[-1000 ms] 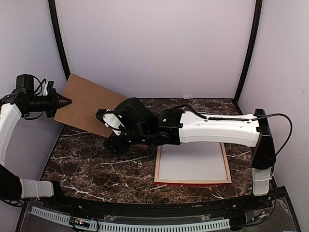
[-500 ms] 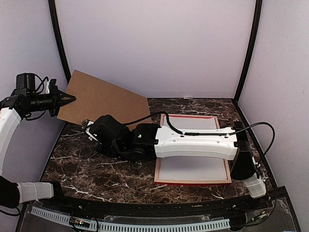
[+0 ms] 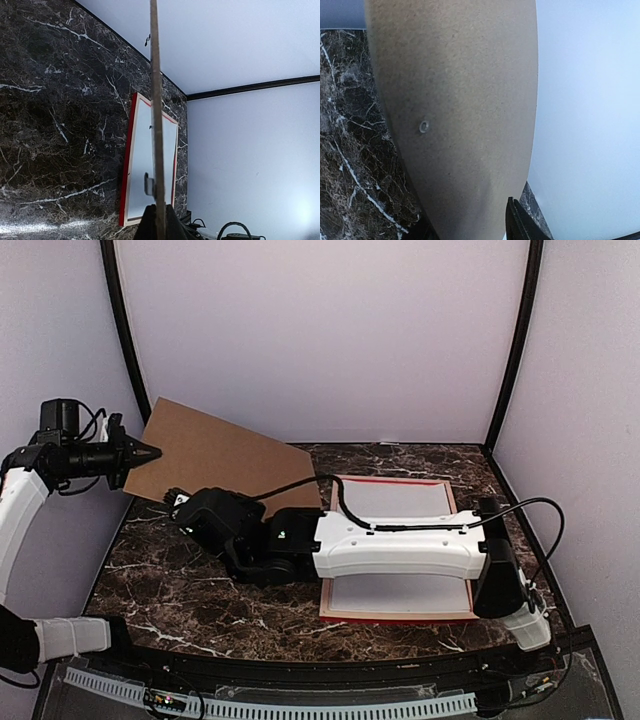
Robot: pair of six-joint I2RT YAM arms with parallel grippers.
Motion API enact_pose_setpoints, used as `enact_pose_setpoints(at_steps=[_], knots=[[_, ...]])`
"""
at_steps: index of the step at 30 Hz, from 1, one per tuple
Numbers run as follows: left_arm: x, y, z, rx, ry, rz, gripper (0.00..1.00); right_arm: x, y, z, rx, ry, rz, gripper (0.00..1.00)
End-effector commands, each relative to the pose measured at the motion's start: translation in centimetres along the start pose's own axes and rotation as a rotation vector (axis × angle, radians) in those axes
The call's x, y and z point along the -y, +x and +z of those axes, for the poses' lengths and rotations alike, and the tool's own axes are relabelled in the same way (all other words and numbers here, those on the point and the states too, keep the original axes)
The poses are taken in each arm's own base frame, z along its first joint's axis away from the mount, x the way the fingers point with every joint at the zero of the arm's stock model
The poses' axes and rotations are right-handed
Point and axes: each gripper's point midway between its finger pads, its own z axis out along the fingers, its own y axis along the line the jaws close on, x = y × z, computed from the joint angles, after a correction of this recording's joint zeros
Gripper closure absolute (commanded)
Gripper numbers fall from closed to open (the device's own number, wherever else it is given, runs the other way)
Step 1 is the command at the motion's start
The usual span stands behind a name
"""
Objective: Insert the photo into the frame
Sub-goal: Pass from the left arm to the right
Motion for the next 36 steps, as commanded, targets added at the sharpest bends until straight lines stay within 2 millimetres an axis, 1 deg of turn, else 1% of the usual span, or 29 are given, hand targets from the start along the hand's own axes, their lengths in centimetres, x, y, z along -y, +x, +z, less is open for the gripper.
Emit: enact_pose_setpoints(at_steps=[1, 3, 6, 8, 10, 12, 13, 14, 16, 18, 19, 20, 21, 22, 25, 26, 27, 28, 29, 30, 31, 33, 36], knots=[[1.7, -0.3, -0.3, 0.020, 0.072, 0.061, 1.00, 1.2, -1.3, -1.2, 0.039, 0.045, 0.030, 0.60], [1.7, -0.3, -0.2, 0.021, 0.070, 0.062, 1.00, 1.2, -1.2, -1.1, 0.039, 0.047, 0.029, 0.66], [1.6, -0.4, -0.1, 0.021, 0.068, 0.062, 1.00, 1.2, -1.2, -1.1, 0.042, 0.052, 0.032, 0.81], [1.5, -0.5, -0.1, 0.023, 0.065, 0.062, 0.97, 1.4, -1.2, -1.2, 0.041, 0.060, 0.029, 0.88], [1.5, -0.5, 0.0, 0.024, 0.064, 0.060, 0.94, 1.7, -1.2, -1.3, 0.043, 0.071, 0.031, 0.93], [1.5, -0.6, 0.0, 0.026, 0.069, 0.061, 0.89, 1.9, -1.1, -1.4, 0.044, 0.073, 0.031, 0.97], [1.6, -0.7, 0.0, 0.030, 0.074, 0.065, 0.84, 2.0, -1.1, -1.5, 0.043, 0.075, 0.030, 1.00], [1.6, -0.7, 0.0, 0.030, 0.075, 0.065, 0.82, 2.0, -1.0, -1.5, 0.041, 0.078, 0.029, 1.00], [1.9, -0.8, 0.0, 0.031, 0.082, 0.074, 0.72, 2.2, -0.9, -1.5, 0.039, 0.084, 0.029, 1.00], [2.2, -0.9, 0.0, 0.030, 0.087, 0.088, 0.56, 2.4, -0.8, -1.7, 0.041, 0.087, 0.031, 1.00], [2.2, -1.0, 0.0, 0.029, 0.086, 0.092, 0.53, 2.5, -0.7, -1.8, 0.042, 0.091, 0.031, 1.00], [2.6, -1.1, -0.2, 0.036, 0.089, 0.111, 0.46, 2.8, -0.8, -2.0, 0.046, 0.093, 0.037, 1.00], [3.0, -1.3, -0.4, 0.045, 0.090, 0.126, 0.43, 3.2, -0.8, -2.1, 0.049, 0.095, 0.045, 1.00], [3.2, -1.5, -0.6, 0.051, 0.089, 0.148, 0.37, 3.4, -0.8, -2.3, 0.054, 0.093, 0.052, 1.00], [4.4, -2.3, -1.5, 0.091, 0.074, 0.212, 0.28, 4.7, -0.7, -2.7, 0.066, 0.081, 0.093, 1.00], [4.7, -2.5, -1.7, 0.101, 0.070, 0.242, 0.22, 5.3, -0.5, -2.7, 0.068, 0.077, 0.111, 1.00], [5.3, -2.8, -2.1, 0.120, 0.063, 0.274, 0.19, 5.8, -0.4, -2.8, 0.069, 0.072, 0.126, 1.00], [5.5, -2.9, -2.3, 0.127, 0.056, 0.285, 0.12, 6.5, -0.3, -2.9, 0.071, 0.070, 0.146, 1.00], [6.2, -3.3, -2.8, 0.151, 0.053, 0.325, 0.09, 7.1, 0.0, -2.9, 0.071, 0.067, 0.165, 1.00], [6.5, -3.5, -3.1, 0.162, 0.050, 0.340, 0.03, 7.8, 0.1, -3.0, 0.074, 0.060, 0.192, 1.00], [7.1, -3.8, -3.6, 0.188, 0.044, 0.373, 0.02, 8.8, 0.2, -3.3, 0.082, 0.052, 0.227, 1.00], [7.6, -4.4, -4.3, 0.228, 0.027, 0.408, 0.01, 10.6, 0.4, -3.6, 0.100, 0.023, 0.299, 1.00], [7.9, -4.8, -5.0, 0.268, 0.008, 0.438, 0.01, 13.4, 0.8, -4.3, 0.140, -0.027, 0.418, 1.00]])
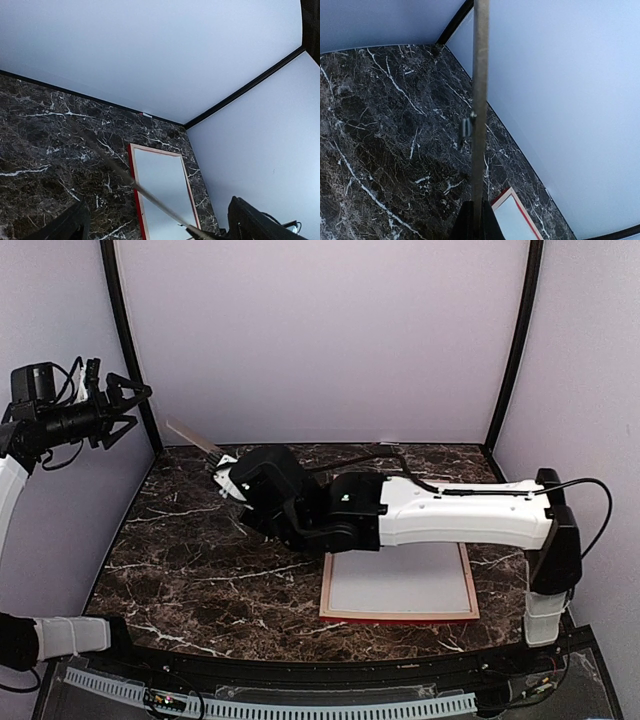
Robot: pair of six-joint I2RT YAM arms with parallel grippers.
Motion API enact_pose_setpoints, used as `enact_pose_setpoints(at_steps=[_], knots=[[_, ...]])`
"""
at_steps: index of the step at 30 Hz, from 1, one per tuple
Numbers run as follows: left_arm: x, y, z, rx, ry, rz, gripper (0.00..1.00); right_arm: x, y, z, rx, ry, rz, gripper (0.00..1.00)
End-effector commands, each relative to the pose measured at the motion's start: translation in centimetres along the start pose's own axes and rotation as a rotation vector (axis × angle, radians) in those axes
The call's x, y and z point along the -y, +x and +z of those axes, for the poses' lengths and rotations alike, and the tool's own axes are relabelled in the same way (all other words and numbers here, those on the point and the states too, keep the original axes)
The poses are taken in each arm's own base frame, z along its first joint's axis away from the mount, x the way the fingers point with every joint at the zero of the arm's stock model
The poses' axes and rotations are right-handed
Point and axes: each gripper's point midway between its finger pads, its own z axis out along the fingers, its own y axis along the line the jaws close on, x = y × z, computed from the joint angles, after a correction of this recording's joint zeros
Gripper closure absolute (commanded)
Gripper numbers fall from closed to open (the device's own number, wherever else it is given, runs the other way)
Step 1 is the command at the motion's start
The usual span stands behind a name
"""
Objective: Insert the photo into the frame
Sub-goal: Pass from the left arm to the right, then turn over the backboard.
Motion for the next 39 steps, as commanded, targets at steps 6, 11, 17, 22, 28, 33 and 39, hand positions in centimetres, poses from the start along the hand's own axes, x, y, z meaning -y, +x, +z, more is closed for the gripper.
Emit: enact_pose_setpoints(at_steps=[6, 11, 17, 22, 28, 33, 39], knots=[[0.2, -1.4, -1.5, 0.102, -0.053, 0.125, 0.01, 12.7, -2.0, -4.0, 0.191, -0.111, 0.507, 1.00], [-0.5, -0.6, -0.8, 0.080, -0.035, 0.122, 0.01, 17.8, -0.1, -5.4, 0.223, -0.205, 0.735, 1.00], [-3.0, 1.9, 1.0, 0.001, -0.047, 0.083, 0.02, 22.7, 5.2, -6.9, 0.133, -0.290, 0.953, 1.00], [-4.3, 4.4, 3.0, -0.068, -0.076, 0.093, 0.03, 24.6, 10.8, -8.5, 0.012, -0.376, 1.159, 1.00], [-4.5, 9.2, 7.6, -0.199, -0.130, 0.157, 0.06, 25.4, 16.5, -10.1, -0.041, -0.442, 1.349, 1.00], [-3.7, 14.7, 12.2, -0.337, -0.161, 0.235, 0.09, 27.3, 19.0, -10.8, -0.013, -0.438, 1.440, 1.00], [-3.0, 21.4, 17.5, -0.479, -0.203, 0.344, 0.14, 30.4, 20.9, -11.1, 0.049, -0.416, 1.515, 1.00]])
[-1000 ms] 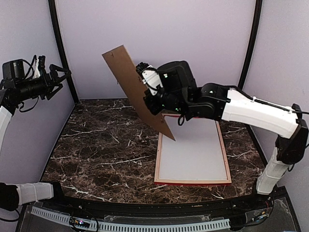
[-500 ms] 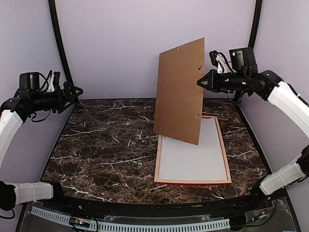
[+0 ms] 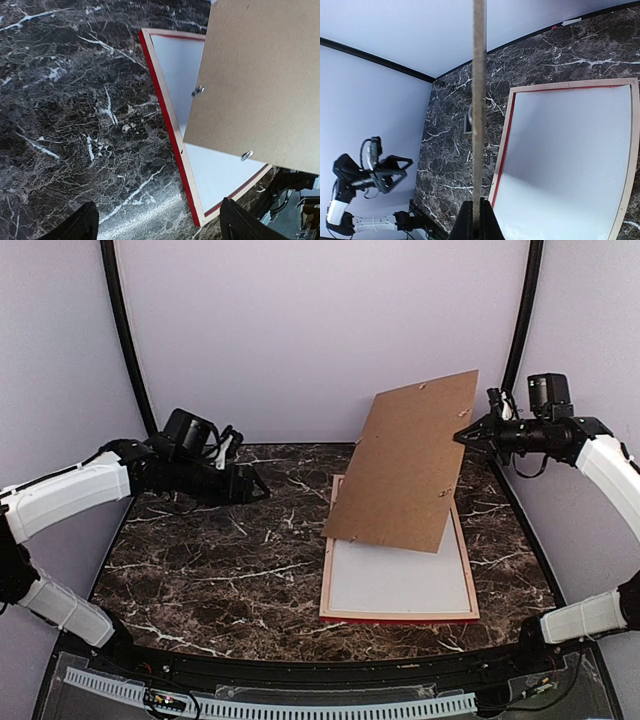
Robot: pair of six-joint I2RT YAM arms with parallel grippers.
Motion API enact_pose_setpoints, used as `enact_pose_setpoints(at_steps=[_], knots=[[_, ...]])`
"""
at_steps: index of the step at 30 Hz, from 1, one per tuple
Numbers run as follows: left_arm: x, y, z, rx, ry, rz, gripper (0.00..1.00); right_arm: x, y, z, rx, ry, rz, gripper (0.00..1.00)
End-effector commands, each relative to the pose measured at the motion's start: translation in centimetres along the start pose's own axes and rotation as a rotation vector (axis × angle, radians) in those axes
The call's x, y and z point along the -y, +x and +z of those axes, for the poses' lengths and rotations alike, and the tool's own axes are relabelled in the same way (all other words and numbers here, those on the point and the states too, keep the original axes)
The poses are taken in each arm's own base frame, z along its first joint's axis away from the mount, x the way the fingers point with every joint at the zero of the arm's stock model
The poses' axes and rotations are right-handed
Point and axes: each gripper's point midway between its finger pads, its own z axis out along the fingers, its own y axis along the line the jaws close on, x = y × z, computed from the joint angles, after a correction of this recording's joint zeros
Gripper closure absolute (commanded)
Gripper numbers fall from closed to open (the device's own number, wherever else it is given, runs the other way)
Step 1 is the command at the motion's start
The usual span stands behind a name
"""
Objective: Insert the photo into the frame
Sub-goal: Turn over the backboard, then move the frame body to the center of the board.
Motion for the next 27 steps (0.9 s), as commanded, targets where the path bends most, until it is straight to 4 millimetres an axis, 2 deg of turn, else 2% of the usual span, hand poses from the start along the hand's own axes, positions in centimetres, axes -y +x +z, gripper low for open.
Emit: enact_pose_setpoints(at_steps=[1, 2, 3, 4, 5, 6, 7, 9, 15, 21, 27], knots=[[1.5, 0.2, 3.7, -0.004, -0.074, 0.087, 0.16, -3.4, -3.6, -3.0, 0.125, -0.186, -0.060, 1.00], [1.9, 1.3, 5.3, -0.045, -0.078, 0.105, 0.18, -3.2, -4.1, -3.4, 0.141, -0.191, -0.051, 1.00], [2.4, 1.2, 5.9, -0.041, -0.075, 0.115, 0.19, -2.8, -4.6, -3.7, 0.156, -0.194, -0.039, 1.00], [2.8, 2.2, 7.3, -0.077, -0.077, 0.130, 0.20, -2.7, -4.9, -4.0, 0.168, -0.205, -0.036, 1.00], [3.4, 1.9, 7.9, -0.071, -0.073, 0.139, 0.22, -2.3, -5.4, -4.3, 0.184, -0.207, -0.026, 1.00], [3.6, 2.9, 9.3, -0.102, -0.079, 0.154, 0.23, -1.7, -6.0, -4.7, 0.204, -0.205, -0.017, 1.00], [4.1, 2.7, 9.7, -0.097, -0.079, 0.166, 0.24, -1.5, -6.4, -5.0, 0.218, -0.206, -0.014, 1.00], [5.1, 3.5, 11.4, -0.125, -0.076, 0.192, 0.25, -1.0, -7.0, -5.5, 0.238, -0.205, -0.010, 1.00], [5.8, 5.0, 15.9, -0.177, -0.069, 0.219, 0.27, 0.9, -8.6, -6.6, 0.290, -0.175, 0.009, 1.00], [5.9, 5.8, 19.1, -0.206, -0.077, 0.240, 0.29, 1.8, -9.0, -7.0, 0.296, -0.174, 0.019, 1.00], [5.7, 5.6, 21.3, -0.201, -0.106, 0.258, 0.33, 2.3, -8.6, -6.9, 0.294, -0.168, 0.016, 1.00]])
